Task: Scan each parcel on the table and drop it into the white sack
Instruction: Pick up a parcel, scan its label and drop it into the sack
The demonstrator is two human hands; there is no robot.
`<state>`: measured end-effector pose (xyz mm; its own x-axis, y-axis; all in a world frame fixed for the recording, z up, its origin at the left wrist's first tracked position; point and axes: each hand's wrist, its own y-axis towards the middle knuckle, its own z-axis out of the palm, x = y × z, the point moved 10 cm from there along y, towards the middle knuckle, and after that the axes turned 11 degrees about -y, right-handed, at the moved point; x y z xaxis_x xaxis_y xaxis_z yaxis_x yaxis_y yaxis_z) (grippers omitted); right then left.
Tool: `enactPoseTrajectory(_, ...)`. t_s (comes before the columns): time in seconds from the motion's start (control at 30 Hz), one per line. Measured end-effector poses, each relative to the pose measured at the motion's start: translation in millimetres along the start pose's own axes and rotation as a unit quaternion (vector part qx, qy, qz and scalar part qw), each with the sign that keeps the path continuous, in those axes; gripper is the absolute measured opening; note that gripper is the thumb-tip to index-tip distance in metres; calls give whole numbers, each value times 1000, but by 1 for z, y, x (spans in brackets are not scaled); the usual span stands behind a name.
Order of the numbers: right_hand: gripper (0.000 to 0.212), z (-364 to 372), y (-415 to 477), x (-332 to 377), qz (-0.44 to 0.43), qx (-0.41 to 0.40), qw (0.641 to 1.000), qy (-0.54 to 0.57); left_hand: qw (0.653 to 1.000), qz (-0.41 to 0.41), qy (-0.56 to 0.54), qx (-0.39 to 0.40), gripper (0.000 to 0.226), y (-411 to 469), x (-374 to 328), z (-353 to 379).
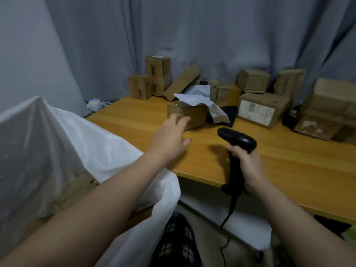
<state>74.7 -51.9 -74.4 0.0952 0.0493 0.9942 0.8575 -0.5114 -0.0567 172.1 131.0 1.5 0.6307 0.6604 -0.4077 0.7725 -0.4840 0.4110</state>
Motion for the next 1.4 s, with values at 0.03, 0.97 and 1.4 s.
enactPoseTrajectory(0.03, 19, -6, 4, -7, 16, 3, 1000, 14, 1000, 15, 19, -19, 66, 14, -9, 0)
enactPoseTrajectory(0.97, 9, -65, 12, -38, 2, -19, 999, 41, 985, -69, -102, 125, 41, 33, -43, 73)
enactPoseTrajectory(1.4, 64, -72, -7, -12, -84, -31, 996, 1, 988, -27, -86, 126, 24, 41, -41, 76)
